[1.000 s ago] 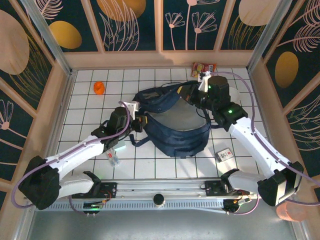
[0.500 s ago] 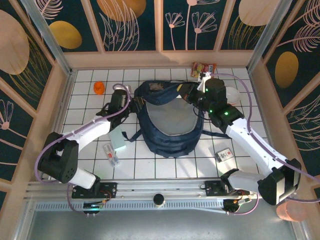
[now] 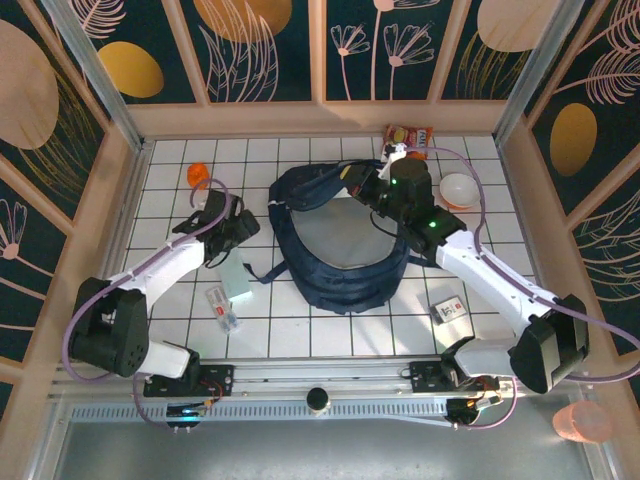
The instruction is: Pack the student bag
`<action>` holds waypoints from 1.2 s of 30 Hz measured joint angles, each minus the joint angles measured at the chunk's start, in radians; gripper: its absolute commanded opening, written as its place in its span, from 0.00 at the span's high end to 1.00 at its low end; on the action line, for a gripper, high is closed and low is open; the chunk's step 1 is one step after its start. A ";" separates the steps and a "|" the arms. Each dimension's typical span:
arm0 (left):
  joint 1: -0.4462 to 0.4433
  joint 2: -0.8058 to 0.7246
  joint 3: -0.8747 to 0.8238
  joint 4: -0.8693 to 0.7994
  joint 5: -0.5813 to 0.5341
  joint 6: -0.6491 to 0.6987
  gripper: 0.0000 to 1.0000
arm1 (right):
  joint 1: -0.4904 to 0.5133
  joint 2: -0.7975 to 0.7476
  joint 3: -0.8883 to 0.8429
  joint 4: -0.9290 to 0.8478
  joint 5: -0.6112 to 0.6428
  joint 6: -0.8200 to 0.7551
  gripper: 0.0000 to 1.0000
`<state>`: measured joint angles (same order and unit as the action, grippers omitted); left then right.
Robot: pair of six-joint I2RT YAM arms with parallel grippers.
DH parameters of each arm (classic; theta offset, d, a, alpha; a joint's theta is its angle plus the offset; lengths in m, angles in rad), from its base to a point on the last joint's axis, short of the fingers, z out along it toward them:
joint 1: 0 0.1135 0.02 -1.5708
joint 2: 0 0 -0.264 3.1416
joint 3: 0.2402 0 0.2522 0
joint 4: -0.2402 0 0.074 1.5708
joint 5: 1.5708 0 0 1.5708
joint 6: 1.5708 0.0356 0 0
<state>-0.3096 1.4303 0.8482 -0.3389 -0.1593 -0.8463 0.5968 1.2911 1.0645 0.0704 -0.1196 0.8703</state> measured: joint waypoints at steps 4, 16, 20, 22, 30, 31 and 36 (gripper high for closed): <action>0.035 0.060 -0.021 -0.018 0.001 -0.005 0.07 | 0.002 0.011 0.000 0.009 -0.001 0.000 1.00; 0.036 0.195 -0.017 -0.021 -0.029 -0.001 0.43 | 0.014 0.021 0.000 0.024 -0.002 0.000 1.00; 0.036 0.188 -0.016 -0.028 -0.035 0.005 0.49 | 0.014 0.021 0.000 0.024 -0.002 0.000 1.00; 0.036 0.170 -0.016 -0.040 -0.027 0.015 0.49 | 0.014 0.021 0.000 0.024 -0.002 0.000 1.00; 0.035 -0.149 -0.005 0.010 0.057 0.283 0.64 | 0.014 0.050 0.024 0.023 -0.010 -0.005 1.00; 0.036 -0.192 -0.005 0.037 0.080 0.339 0.65 | 0.014 0.051 0.027 0.023 -0.010 -0.005 1.00; 0.035 -0.334 0.000 0.172 0.368 0.664 0.71 | 0.014 0.054 0.029 0.023 -0.009 0.001 1.00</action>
<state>-0.2741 1.0966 0.8482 -0.1673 0.2089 -0.1822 0.6106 1.3449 1.0931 0.0933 -0.1287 0.8715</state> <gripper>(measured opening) 0.562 0.057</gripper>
